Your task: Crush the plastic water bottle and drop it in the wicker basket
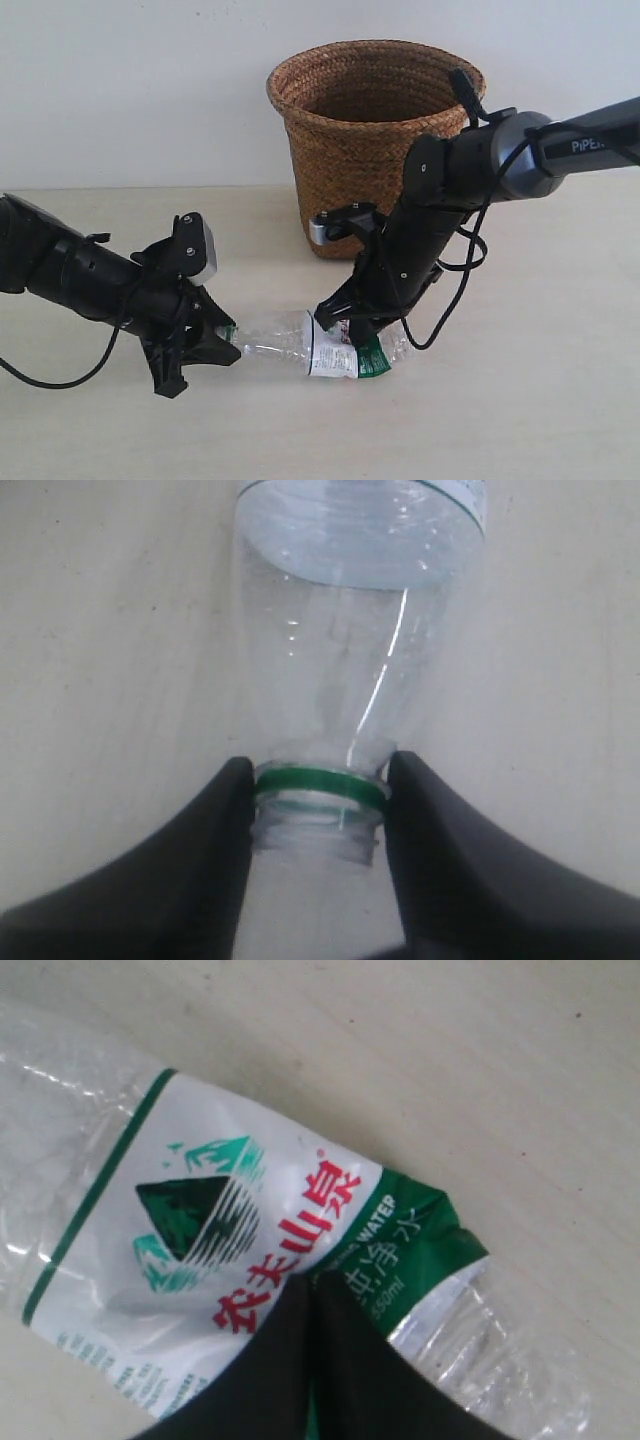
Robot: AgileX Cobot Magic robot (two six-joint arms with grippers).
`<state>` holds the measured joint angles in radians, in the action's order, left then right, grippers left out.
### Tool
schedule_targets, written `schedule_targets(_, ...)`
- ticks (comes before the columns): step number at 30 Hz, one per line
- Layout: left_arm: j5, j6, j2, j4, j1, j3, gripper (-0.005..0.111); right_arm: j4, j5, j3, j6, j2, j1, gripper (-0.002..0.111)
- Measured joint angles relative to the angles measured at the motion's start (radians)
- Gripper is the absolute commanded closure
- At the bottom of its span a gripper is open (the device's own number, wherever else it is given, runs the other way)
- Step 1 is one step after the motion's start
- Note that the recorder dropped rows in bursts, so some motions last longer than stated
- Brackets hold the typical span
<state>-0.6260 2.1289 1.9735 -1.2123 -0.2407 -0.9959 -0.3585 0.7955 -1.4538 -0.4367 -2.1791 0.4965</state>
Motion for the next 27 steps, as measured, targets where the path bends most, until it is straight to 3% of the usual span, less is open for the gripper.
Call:
schedule_targets(16, -0.009, 0.000, 0.036, -0.014, 0.010, -0.004, 0.103, 0.004, 0.053, -0.039, -0.023, -0.015, -0.006, 0.108)
schedule_targets(22, -0.009, 0.000, 0.036, -0.016, 0.010, -0.004, 0.103, 0.012, 0.226, -0.183, -0.023, -0.097, -0.012, 0.108)
schedule_targets(27, -0.009, 0.000, 0.036, -0.016, 0.010, -0.004, 0.103, 0.020, 0.248, -0.203, -0.007, -0.093, -0.014, 0.108)
